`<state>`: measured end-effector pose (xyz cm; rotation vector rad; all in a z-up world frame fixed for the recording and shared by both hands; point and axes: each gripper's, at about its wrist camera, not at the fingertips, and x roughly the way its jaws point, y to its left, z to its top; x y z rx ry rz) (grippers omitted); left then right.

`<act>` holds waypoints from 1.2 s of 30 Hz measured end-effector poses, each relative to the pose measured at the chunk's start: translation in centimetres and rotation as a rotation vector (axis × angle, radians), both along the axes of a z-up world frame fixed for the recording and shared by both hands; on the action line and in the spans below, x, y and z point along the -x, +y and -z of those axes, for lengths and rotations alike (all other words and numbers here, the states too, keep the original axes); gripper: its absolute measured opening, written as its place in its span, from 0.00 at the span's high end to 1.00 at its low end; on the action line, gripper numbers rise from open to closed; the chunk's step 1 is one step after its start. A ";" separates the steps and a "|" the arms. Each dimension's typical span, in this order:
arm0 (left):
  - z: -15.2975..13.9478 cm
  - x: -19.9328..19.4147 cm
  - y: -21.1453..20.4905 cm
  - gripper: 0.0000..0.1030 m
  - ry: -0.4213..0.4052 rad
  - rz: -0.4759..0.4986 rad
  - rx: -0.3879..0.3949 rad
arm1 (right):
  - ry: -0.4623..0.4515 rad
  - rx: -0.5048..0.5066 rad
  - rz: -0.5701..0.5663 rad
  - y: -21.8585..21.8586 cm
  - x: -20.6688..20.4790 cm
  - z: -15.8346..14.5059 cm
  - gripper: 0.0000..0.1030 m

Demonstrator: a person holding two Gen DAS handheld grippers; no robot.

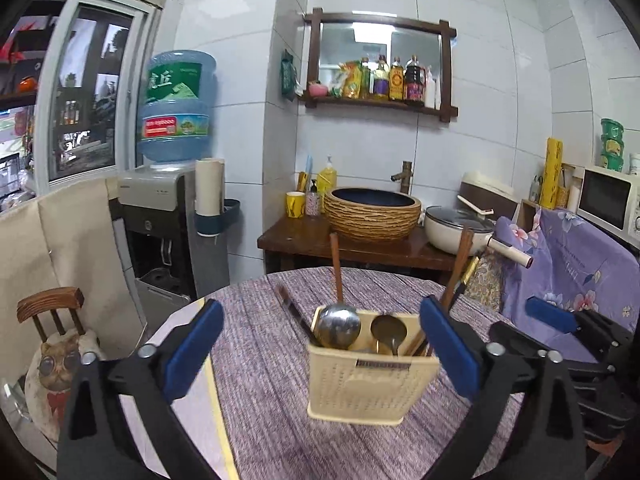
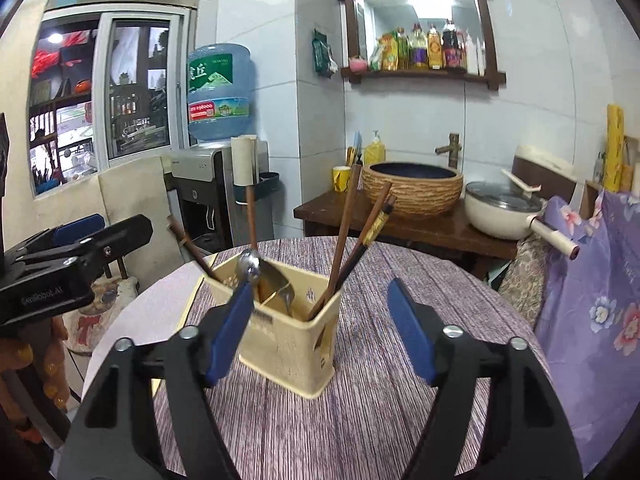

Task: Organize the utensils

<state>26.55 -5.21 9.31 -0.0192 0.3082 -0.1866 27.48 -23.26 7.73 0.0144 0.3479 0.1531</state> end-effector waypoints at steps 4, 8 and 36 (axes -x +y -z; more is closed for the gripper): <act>2.8 5.0 0.9 0.05 -0.029 -0.008 -0.011 | -0.070 0.009 0.006 0.6 6.1 2.3 0.07; 5.6 11.2 1.8 0.05 -0.078 -0.073 -0.046 | -0.139 0.038 -0.002 1.7 13.0 5.1 0.05; 8.9 23.0 3.3 0.05 0.003 -0.047 -0.030 | -0.159 0.042 0.016 1.9 27.7 6.8 0.05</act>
